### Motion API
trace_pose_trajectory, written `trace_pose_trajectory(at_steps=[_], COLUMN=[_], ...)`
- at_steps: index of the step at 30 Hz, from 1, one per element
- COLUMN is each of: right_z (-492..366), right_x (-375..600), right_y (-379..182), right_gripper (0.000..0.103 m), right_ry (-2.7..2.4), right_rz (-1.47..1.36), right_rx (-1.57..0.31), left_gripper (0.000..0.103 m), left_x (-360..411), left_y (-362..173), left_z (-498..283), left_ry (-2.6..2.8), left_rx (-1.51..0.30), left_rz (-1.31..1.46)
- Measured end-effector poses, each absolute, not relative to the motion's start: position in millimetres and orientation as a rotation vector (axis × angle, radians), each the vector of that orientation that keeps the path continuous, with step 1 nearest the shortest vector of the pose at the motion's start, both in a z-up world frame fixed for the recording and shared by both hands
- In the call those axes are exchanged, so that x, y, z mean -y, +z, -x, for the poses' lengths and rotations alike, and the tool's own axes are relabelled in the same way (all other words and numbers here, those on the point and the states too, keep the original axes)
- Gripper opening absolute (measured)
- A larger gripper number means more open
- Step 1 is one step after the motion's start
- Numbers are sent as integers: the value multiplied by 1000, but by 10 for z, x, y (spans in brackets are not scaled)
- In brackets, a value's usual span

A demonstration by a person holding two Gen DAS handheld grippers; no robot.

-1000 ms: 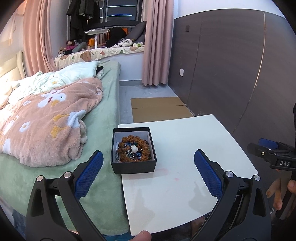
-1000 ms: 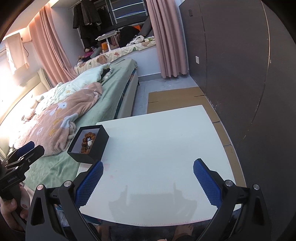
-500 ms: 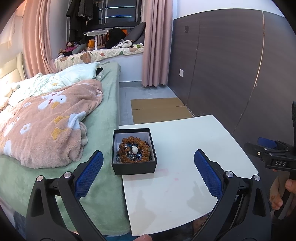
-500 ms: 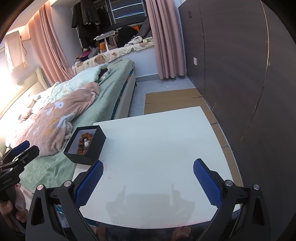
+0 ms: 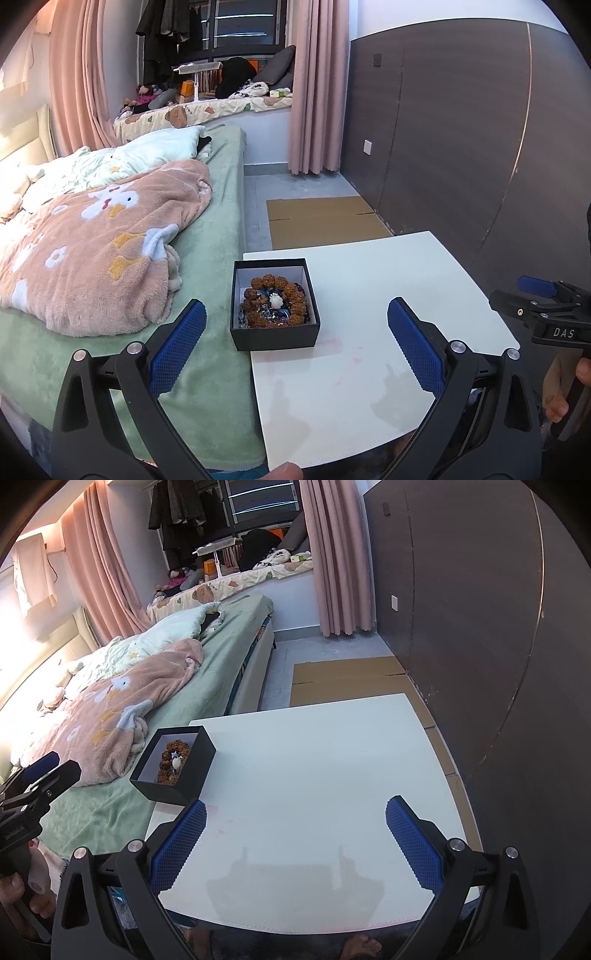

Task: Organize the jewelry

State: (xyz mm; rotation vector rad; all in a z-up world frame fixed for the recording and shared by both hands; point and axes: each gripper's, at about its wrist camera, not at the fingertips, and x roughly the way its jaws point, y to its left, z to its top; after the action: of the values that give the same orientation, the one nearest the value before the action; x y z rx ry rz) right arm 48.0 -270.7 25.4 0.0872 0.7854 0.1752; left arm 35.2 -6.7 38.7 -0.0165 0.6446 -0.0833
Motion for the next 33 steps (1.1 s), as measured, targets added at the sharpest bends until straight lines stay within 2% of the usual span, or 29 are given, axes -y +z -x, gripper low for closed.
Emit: trace_pose_trajectory(at_steps=[33], right_z=[-473], right_x=[2725], right_y=[255], right_gripper=[95], right_ry=[164], right_rz=[-86], right_rx=[-792], left_gripper=[98], left_x=[167], left_y=[417], left_z=[-291], left_ry=[-95], left_rx=[-621], left_rz=[11])
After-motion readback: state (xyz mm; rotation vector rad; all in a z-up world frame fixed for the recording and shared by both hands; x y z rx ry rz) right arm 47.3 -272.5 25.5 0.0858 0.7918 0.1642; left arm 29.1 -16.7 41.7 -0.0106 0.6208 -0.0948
